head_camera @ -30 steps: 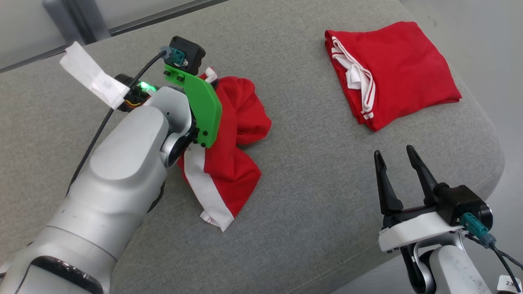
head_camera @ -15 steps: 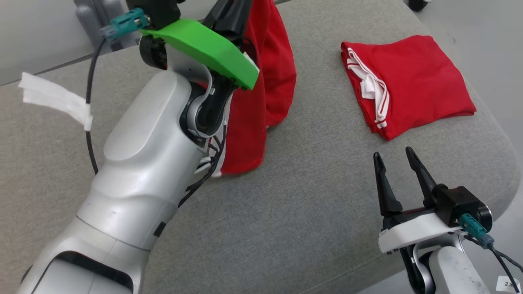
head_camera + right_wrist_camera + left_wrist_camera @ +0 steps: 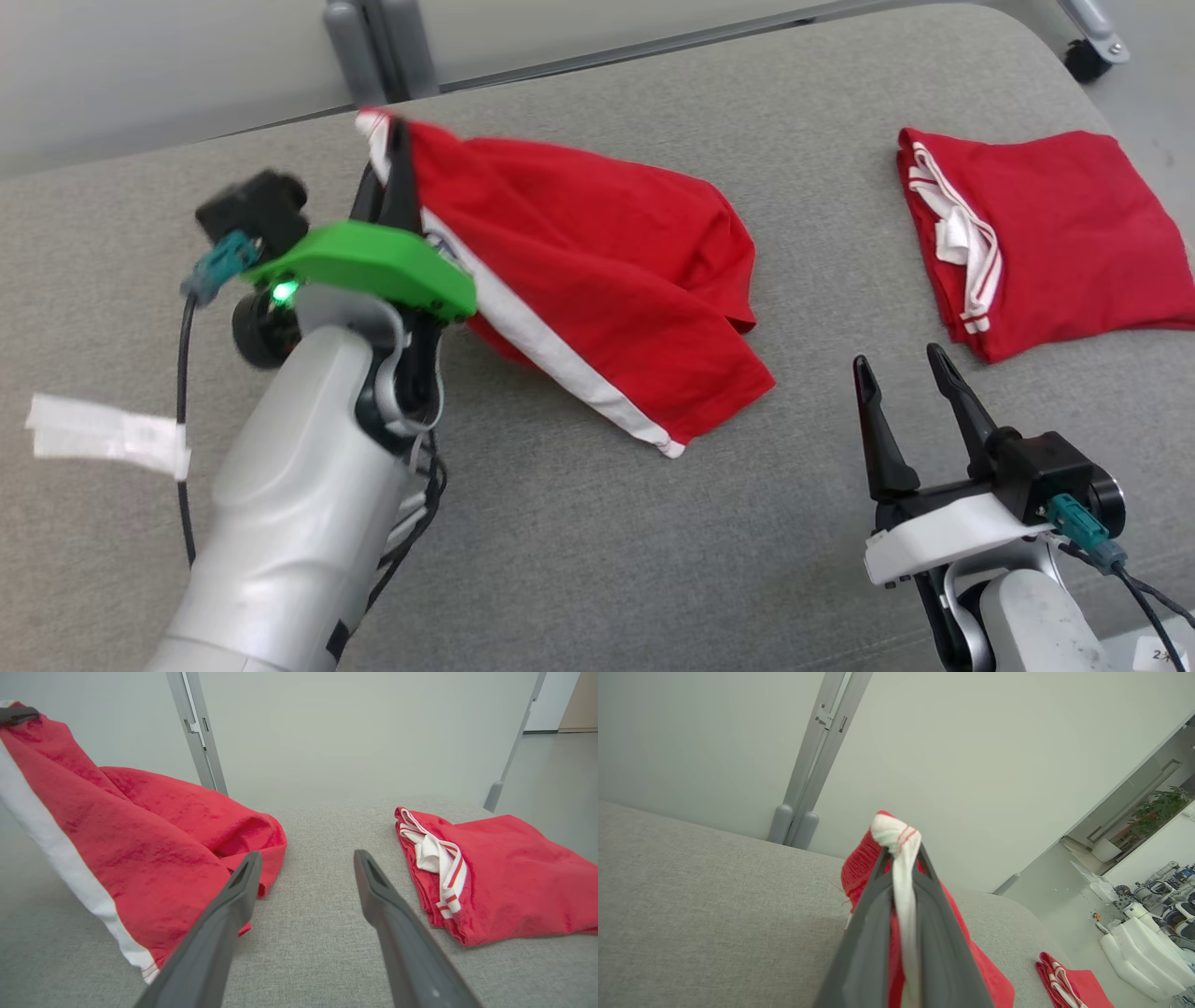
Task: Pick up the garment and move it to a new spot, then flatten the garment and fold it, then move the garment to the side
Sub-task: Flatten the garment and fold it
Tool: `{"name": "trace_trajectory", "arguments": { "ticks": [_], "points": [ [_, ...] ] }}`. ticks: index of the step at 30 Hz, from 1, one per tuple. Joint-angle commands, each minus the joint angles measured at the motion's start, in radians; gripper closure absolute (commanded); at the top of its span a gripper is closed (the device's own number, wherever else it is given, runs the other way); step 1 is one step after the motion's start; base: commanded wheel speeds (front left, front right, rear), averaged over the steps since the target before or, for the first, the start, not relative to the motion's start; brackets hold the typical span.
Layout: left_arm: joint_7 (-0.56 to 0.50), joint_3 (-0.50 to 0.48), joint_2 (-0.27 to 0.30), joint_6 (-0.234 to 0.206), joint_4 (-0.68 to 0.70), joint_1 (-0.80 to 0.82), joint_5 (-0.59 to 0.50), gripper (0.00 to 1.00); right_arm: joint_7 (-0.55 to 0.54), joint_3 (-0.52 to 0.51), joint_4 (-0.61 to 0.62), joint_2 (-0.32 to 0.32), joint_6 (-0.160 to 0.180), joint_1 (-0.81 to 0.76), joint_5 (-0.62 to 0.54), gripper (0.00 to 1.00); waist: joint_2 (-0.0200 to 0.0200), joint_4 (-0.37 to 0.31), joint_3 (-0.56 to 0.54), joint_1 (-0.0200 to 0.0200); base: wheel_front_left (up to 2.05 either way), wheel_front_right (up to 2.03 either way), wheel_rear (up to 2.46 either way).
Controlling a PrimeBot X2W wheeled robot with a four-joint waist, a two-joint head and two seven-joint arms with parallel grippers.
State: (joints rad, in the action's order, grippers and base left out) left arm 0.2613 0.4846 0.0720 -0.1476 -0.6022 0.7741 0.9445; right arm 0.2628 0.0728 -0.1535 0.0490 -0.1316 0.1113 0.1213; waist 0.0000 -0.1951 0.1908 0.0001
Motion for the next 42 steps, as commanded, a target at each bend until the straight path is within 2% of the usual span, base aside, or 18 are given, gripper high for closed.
{"name": "trace_trajectory", "arguments": {
  "ticks": [1, 5, 12, 13, 15, 22, 29, 33, 37, 42],
  "points": [
    [0.004, -0.039, 0.001, -0.003, -0.015, -0.053, -0.035, 1.00, 0.003, -0.002, 0.002, 0.003, 0.002, -0.001, -0.005, 0.00, 0.0000, 0.064, -0.012, -0.0001, 0.00, 0.00, 0.00],
    [0.004, -0.145, -0.001, 0.004, -0.035, -0.157, -0.125, 1.00, 0.003, 0.002, 0.001, 0.003, 0.002, -0.002, -0.009, 0.00, 0.0000, 0.103, -0.020, -0.0001, 0.00, 0.00, 0.00],
    [0.004, -0.263, -0.012, 0.035, -0.062, -0.274, -0.227, 1.00, 0.003, 0.010, -0.005, 0.003, 0.002, -0.008, -0.010, 0.00, 0.0000, 0.140, -0.033, -0.0001, 0.00, 0.00, 0.00],
    [0.004, -0.279, -0.014, 0.043, -0.063, -0.290, -0.240, 0.87, 0.003, 0.011, -0.007, 0.003, 0.002, -0.009, -0.011, 0.00, 0.0000, 0.143, -0.036, -0.0001, 0.00, 0.00, 0.00],
    [0.004, -0.294, -0.018, 0.059, -0.066, -0.324, -0.253, 0.00, 0.003, 0.013, -0.008, 0.003, 0.002, -0.010, -0.012, 0.00, 0.0000, 0.146, -0.042, -0.0001, 0.00, 0.00, 0.00],
    [0.004, -0.375, -0.020, 0.118, 0.003, -0.424, -0.315, 0.00, 0.003, 0.000, -0.005, 0.003, 0.002, -0.026, -0.021, 0.00, 0.0000, 0.164, -0.061, -0.0001, 0.00, 0.00, 0.00],
    [0.004, -0.465, -0.018, 0.207, 0.230, -0.546, -0.553, 0.00, 0.003, -0.020, 0.000, 0.003, 0.002, -0.047, -0.032, 0.00, 0.0000, 0.198, -0.088, -0.0001, 0.00, 0.00, 0.00],
    [0.004, -0.501, -0.019, 0.243, 0.331, -0.614, -0.662, 0.00, 0.003, -0.010, -0.009, 0.002, 0.002, -0.049, -0.032, 0.00, 0.0000, 0.212, -0.100, -0.0001, 0.00, 0.00, 0.00],
    [0.004, -0.529, -0.019, 0.261, 0.400, -0.670, -0.688, 0.00, 0.003, 0.009, -0.037, 0.003, 0.002, -0.061, -0.020, 0.00, 0.0000, 0.228, -0.111, -0.0001, 0.00, 0.00, 0.00],
    [0.004, -0.516, -0.019, 0.272, 0.437, -0.730, -0.690, 0.00, 0.003, 0.028, -0.071, 0.003, 0.002, -0.061, -0.010, 0.00, 0.0000, 0.247, -0.117, -0.0001, 0.00, 0.00, 0.00]
  ]
}}
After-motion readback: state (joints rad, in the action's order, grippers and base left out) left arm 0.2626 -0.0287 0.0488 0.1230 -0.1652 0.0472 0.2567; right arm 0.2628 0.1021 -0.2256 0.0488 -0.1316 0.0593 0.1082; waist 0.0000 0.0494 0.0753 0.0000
